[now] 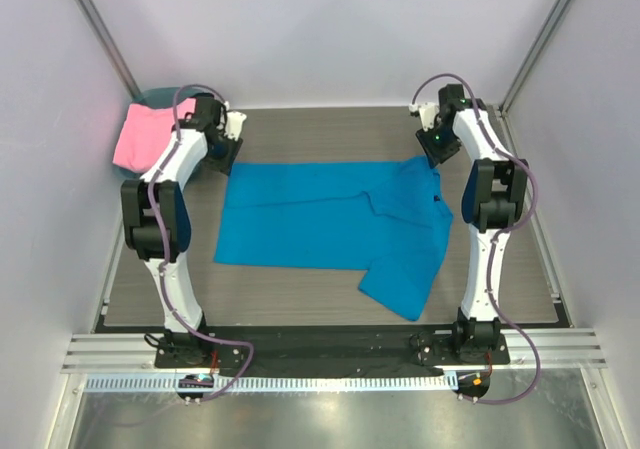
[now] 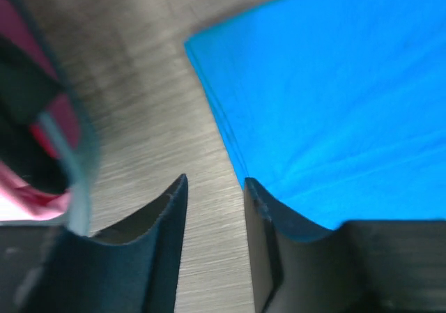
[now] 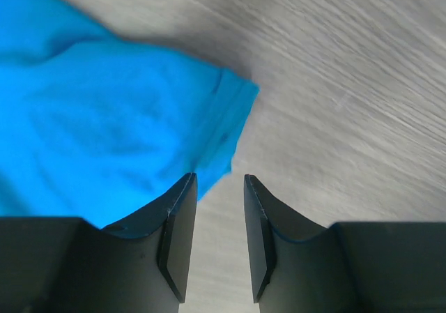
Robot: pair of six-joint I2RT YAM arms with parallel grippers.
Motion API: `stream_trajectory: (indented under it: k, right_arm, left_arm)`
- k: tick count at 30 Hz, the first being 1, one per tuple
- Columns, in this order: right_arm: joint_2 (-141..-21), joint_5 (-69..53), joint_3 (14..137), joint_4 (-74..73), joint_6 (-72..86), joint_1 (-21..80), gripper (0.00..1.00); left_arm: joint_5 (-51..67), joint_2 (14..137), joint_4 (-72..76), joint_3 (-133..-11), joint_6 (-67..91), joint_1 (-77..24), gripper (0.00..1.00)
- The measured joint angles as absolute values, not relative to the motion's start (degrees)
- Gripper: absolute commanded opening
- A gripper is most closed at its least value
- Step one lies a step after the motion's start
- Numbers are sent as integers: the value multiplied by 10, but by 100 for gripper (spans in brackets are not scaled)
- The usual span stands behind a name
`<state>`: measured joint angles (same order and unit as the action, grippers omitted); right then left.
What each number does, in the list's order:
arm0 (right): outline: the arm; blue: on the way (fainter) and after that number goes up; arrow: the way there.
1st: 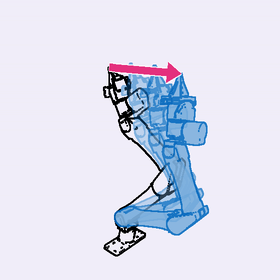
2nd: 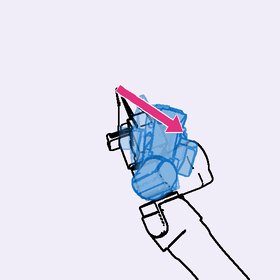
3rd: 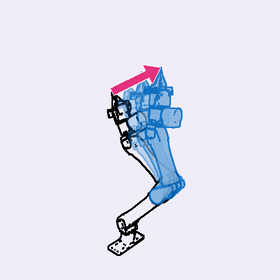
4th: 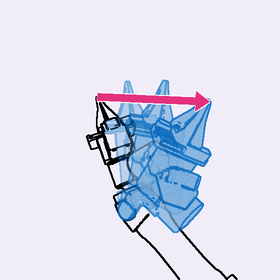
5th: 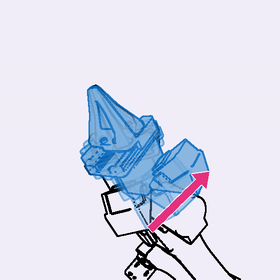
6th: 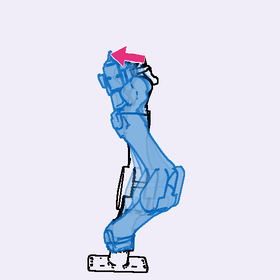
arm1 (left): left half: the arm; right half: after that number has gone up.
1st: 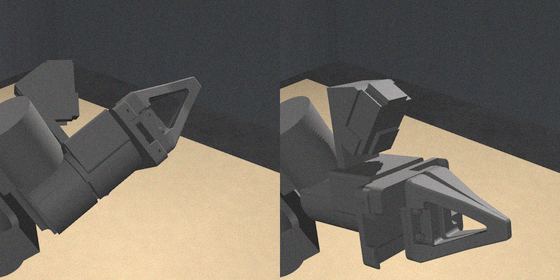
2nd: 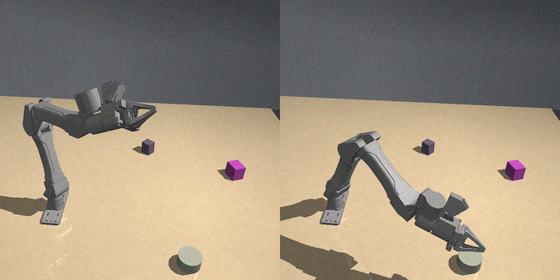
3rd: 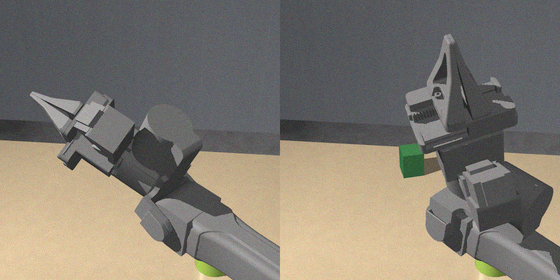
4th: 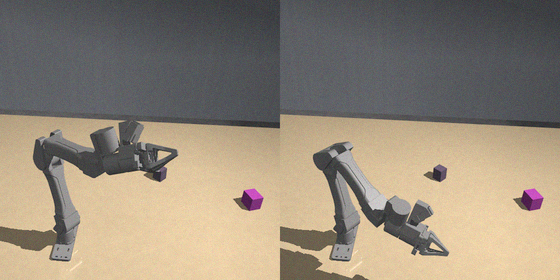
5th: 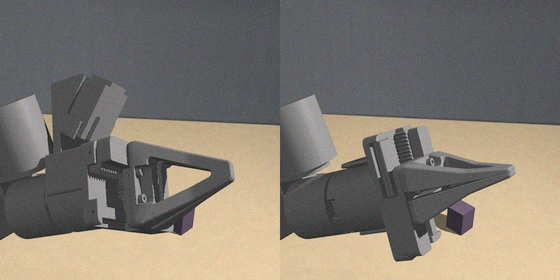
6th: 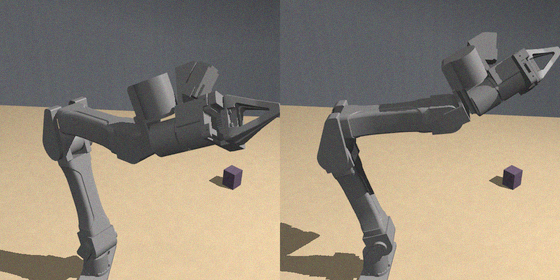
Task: Fold and stack the t-shirts
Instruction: Fold the tshirt
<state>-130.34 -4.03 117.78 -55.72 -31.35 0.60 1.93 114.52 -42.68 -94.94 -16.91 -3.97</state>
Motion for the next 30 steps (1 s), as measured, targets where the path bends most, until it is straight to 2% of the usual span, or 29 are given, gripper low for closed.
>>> stream_trajectory:
  k: [7,12,19,26,27,30]
  right_arm:
    - [-1391,-39,1247,-561,-278,4,40]
    - [-1394,-42,1261,-561,-261,5,39]
    - [-1403,-44,1264,-559,-247,5,38]
    - [-1420,-61,1288,-559,-225,-13,41]
    - [-1422,-63,1290,-559,-223,-16,40]
    - [-1428,-76,1295,-560,-219,-22,21]
  left_arm:
    - [22,1175,-436,-997,-163,-36,35]
    - [22,1208,-442,-994,-164,-36,32]
    - [22,1229,-448,-990,-167,-36,20]
    - [20,1247,-448,-990,-169,-36,17]
    - [20,1251,-448,-990,-169,-36,17]
    - [17,1256,-448,-990,-170,-36,13]
